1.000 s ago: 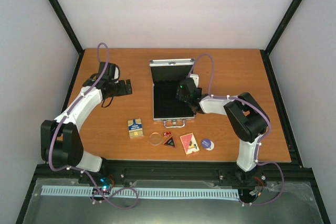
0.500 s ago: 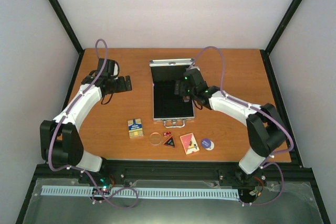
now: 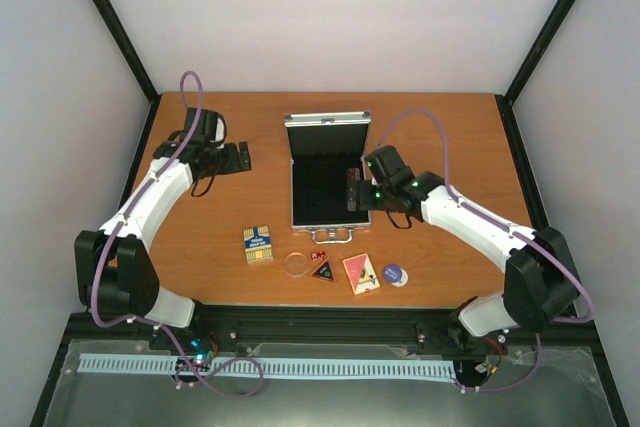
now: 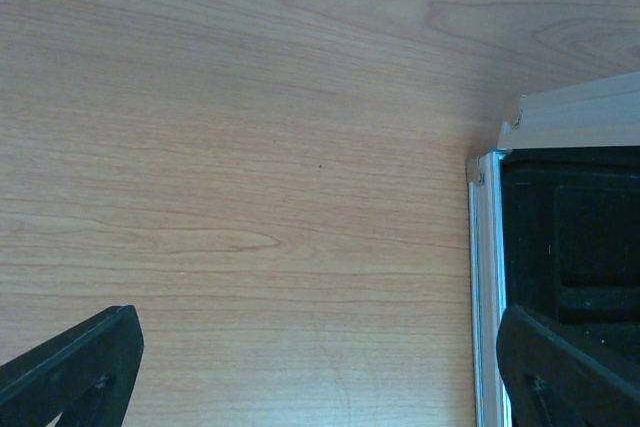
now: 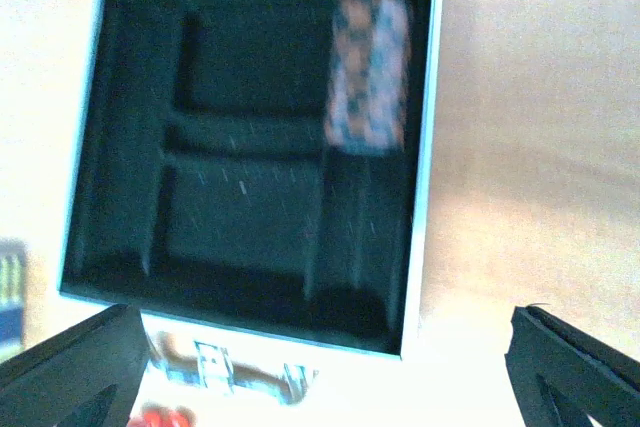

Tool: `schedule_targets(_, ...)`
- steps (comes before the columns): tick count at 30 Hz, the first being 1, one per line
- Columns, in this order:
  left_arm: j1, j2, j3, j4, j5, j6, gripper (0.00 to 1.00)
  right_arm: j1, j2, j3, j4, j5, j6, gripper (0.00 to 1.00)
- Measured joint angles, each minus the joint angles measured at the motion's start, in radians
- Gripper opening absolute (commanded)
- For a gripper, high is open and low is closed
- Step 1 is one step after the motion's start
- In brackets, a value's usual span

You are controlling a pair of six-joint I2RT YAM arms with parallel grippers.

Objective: Pack up texas hold em set

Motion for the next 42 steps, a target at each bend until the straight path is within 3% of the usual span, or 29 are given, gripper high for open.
schedule_targets(4, 0.000, 0.000, 0.000, -0.016, 0.002, -0.005, 1.00, 0.025, -0.023, -0.058, -0.125, -0.048, -0.010, 1.00)
schedule_targets(9, 0.000, 0.000, 0.000, -0.025, 0.006, -0.013, 1.00, 0.203, -0.024, -0.087, -0.277, -0.055, -0.004, 1.00)
schedule_targets(18, 0.000, -0.003, -0.002, -0.025, 0.024, -0.027, 1.00, 0.379, -0.025, -0.116, -0.389, -0.056, 0.053, 1.00)
schedule_targets(34, 0.000, -0.047, -0.018, -0.024, 0.037, -0.034, 1.00, 0.395, 0.172, -0.097, -0.367, 0.042, 0.045, 1.00)
schedule_targets(42, 0.000, -0.047, -0.022, -0.025, 0.039, -0.034, 1.00, 0.395, 0.218, -0.089, -0.310, 0.040, 0.038, 0.94)
